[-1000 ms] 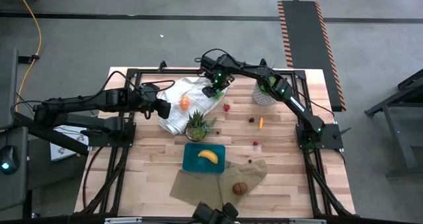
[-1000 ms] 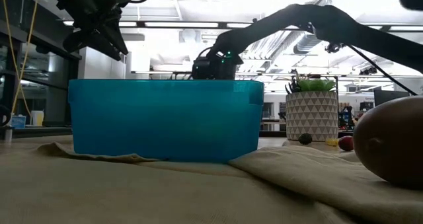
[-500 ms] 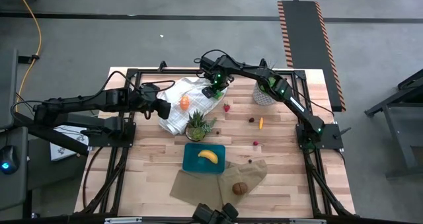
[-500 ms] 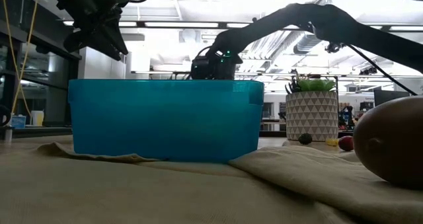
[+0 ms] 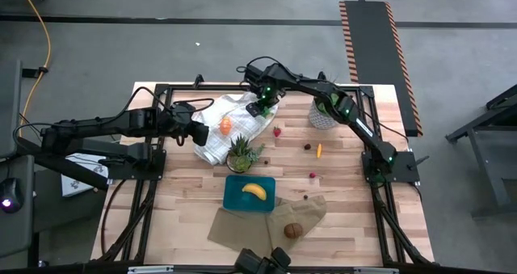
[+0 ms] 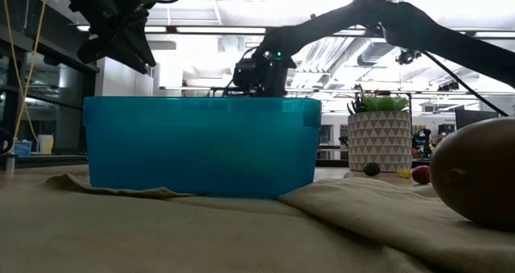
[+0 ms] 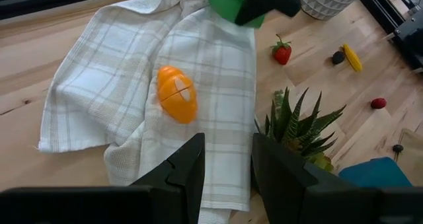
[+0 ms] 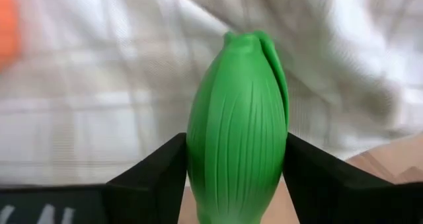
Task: Pick and placing Produce into tupperware
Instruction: Put the large corn into the blue bin
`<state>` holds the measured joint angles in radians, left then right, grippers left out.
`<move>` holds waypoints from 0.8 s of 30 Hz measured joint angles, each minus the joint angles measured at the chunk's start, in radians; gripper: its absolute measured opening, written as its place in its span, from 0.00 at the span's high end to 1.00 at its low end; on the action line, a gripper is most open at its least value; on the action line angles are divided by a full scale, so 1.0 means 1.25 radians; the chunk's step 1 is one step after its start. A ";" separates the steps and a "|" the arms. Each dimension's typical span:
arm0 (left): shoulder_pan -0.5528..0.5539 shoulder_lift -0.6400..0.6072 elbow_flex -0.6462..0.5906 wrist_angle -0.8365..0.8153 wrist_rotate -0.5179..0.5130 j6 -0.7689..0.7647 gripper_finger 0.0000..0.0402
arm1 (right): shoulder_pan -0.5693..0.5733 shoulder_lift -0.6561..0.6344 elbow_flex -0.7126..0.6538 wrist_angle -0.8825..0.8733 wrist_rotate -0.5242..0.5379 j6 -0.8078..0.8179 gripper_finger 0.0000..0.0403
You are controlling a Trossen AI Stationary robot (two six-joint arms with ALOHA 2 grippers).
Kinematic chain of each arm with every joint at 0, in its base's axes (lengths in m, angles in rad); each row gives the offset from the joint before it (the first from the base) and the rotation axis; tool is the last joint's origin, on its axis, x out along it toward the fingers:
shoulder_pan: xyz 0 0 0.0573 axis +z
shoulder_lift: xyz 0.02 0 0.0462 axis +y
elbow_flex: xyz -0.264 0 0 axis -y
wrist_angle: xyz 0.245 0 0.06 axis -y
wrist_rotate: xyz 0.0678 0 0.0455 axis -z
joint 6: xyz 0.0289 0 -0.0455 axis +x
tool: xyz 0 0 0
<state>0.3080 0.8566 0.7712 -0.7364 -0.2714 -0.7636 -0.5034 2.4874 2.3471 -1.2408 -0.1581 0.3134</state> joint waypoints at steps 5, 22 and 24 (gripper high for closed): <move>0.000 0.000 0.000 0.000 0.022 0.000 0.71 | 0.004 -0.037 -0.004 0.007 -0.010 0.009 0.51; -0.001 0.000 0.000 0.000 0.142 0.000 0.71 | 0.138 -0.098 -0.002 -0.124 0.001 -0.042 0.51; -0.001 0.000 0.000 0.000 0.149 0.000 0.71 | 0.153 -0.105 -0.003 -0.128 0.014 -0.041 0.51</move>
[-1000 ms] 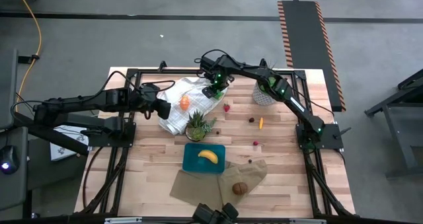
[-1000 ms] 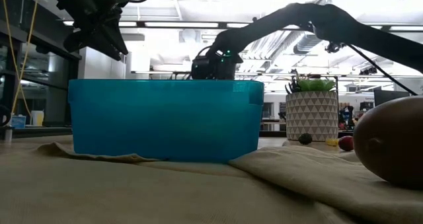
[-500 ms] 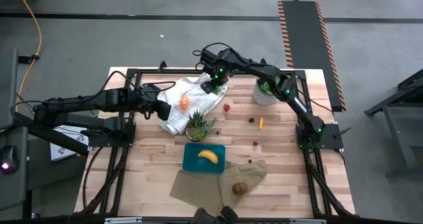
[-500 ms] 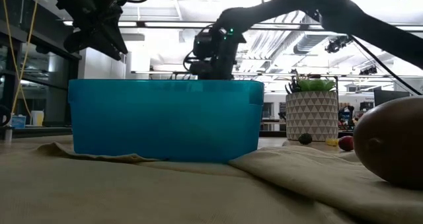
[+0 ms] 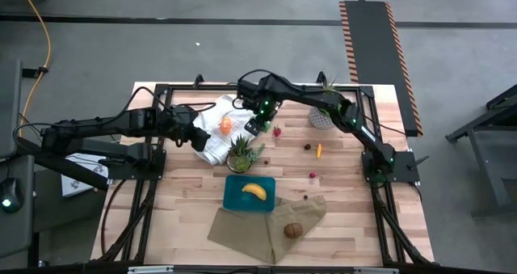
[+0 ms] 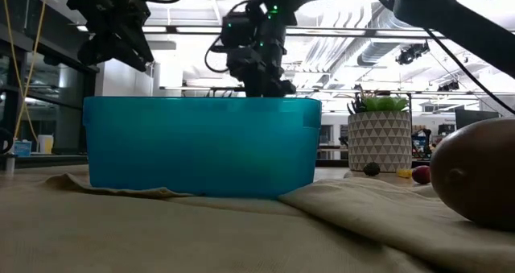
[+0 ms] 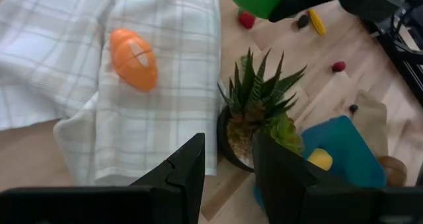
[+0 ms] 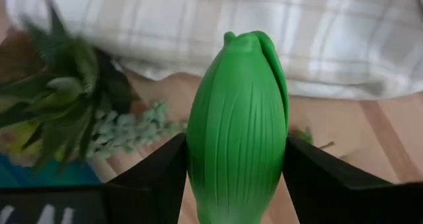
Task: Pick and placing Produce into tupperware
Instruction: Put the large corn into the blue bin
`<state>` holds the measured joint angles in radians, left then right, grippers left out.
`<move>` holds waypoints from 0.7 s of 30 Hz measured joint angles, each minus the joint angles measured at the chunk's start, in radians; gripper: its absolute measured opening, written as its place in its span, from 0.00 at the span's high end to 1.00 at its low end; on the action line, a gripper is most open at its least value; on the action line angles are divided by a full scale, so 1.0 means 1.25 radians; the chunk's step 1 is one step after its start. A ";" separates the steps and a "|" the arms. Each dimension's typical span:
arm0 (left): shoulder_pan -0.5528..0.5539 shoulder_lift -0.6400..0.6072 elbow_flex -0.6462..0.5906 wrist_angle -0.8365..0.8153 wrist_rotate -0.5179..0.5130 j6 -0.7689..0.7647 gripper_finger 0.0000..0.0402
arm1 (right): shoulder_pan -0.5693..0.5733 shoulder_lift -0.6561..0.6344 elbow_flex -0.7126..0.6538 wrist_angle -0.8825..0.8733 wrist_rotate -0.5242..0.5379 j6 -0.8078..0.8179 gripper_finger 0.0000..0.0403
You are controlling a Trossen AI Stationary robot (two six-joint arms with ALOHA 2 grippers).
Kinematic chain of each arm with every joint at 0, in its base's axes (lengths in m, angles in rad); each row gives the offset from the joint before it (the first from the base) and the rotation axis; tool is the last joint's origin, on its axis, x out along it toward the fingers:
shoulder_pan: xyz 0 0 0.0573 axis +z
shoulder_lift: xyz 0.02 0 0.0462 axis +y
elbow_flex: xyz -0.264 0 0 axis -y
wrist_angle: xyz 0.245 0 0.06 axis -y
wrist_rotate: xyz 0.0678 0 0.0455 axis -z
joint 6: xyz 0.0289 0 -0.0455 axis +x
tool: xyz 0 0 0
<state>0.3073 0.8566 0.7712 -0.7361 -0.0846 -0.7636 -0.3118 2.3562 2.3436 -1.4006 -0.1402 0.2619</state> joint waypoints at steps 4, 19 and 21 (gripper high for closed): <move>0.000 0.000 0.000 -0.001 0.008 0.000 0.71 | 0.024 -0.023 0.000 -0.014 0.022 0.020 0.51; 0.000 0.000 0.000 -0.002 0.083 0.024 0.71 | 0.084 -0.191 0.000 -0.078 0.093 0.075 0.51; 0.000 0.000 0.000 -0.002 0.083 0.024 0.71 | 0.088 -0.222 -0.002 -0.098 0.119 0.093 0.51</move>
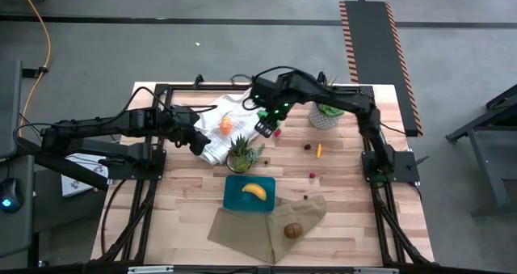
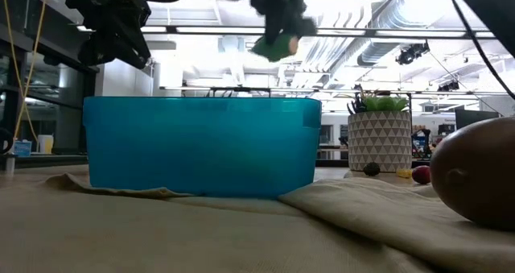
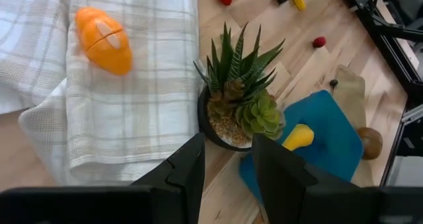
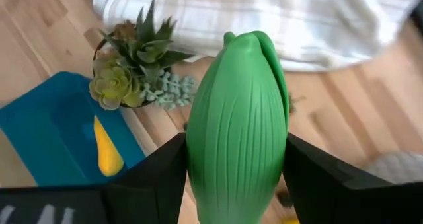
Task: Pick and placing Produce into tupperware
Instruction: Put the large corn into the blue bin
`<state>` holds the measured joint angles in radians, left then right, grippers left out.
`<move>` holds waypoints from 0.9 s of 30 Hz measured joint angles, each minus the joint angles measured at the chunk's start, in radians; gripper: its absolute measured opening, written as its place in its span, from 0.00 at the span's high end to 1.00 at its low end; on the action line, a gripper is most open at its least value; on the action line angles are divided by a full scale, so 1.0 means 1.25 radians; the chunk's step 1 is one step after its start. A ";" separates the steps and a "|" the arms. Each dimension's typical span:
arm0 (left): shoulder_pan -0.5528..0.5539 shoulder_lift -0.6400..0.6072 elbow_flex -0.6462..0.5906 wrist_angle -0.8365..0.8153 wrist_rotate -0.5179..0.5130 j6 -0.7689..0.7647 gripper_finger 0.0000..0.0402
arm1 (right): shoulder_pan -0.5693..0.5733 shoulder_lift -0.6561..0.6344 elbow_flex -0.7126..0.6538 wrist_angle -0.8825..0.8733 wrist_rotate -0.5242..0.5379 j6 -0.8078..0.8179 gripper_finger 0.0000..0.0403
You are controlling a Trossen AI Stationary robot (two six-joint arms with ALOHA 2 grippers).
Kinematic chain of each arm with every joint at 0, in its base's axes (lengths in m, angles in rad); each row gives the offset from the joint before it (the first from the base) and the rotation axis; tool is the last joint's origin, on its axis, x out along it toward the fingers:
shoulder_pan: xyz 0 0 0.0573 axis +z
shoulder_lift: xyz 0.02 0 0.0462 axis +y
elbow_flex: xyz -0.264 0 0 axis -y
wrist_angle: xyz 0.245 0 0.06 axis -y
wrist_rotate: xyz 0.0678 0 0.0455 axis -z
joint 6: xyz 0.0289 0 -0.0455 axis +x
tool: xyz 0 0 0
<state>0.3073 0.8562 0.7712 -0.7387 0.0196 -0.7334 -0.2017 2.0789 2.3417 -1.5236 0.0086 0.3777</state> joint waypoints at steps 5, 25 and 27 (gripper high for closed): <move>0.000 0.000 0.000 0.000 0.000 0.013 0.71 | 0.024 -0.070 -0.001 -0.031 0.066 0.043 0.51; 0.000 0.000 0.000 0.000 0.000 0.045 0.71 | 0.300 -0.172 -0.001 0.157 0.230 0.169 0.51; 0.000 0.000 0.000 0.000 0.002 0.045 0.71 | 0.325 -0.172 -0.001 0.176 0.255 0.181 0.51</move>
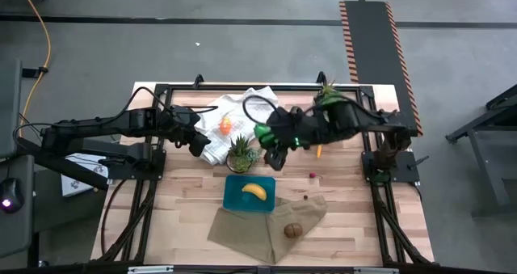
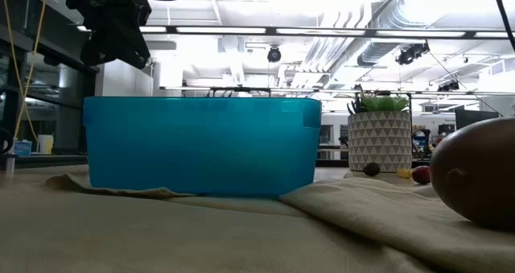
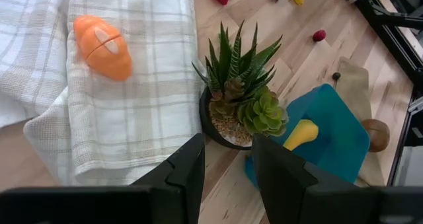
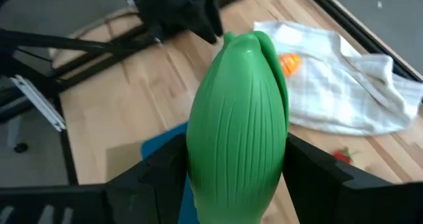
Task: Pick and placing Produce into tupperware
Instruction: Put the large corn into the blue bin
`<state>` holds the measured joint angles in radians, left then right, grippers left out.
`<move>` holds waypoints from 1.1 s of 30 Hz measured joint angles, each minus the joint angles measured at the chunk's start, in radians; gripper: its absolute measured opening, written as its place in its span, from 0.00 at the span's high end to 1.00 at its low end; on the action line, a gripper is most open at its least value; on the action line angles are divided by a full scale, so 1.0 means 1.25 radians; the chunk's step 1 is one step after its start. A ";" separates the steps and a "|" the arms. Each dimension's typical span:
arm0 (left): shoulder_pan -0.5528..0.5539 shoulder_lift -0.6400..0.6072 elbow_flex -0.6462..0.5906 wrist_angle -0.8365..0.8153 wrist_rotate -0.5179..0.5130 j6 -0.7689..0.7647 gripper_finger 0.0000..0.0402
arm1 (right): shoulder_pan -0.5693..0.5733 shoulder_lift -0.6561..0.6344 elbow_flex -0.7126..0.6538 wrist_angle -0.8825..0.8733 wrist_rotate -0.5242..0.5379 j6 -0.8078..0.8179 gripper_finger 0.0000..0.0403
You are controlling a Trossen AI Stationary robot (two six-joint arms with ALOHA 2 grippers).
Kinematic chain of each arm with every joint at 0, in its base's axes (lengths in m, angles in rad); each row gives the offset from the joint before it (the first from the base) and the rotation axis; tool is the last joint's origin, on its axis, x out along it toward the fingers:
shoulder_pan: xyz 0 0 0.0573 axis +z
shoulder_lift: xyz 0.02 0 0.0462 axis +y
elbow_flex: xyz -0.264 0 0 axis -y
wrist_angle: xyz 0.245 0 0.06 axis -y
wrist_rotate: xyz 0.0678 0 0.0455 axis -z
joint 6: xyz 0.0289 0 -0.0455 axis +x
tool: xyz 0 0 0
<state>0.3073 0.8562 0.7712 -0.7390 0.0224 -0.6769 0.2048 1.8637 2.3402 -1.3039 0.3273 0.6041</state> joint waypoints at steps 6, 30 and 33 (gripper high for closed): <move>0.000 0.000 0.000 0.001 0.027 0.000 0.71 | 0.071 0.001 0.000 0.028 0.034 0.020 0.51; 0.000 0.000 0.000 0.004 0.030 0.014 0.71 | -0.012 0.001 0.000 0.198 -0.085 -0.170 0.51; 0.000 0.000 0.000 0.004 0.033 0.014 0.71 | -0.052 0.000 0.000 0.196 -0.158 -0.197 0.51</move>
<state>0.3076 0.8562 0.7712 -0.7338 0.0642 -0.6594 0.1401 1.8642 2.3402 -1.0587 0.1299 0.3583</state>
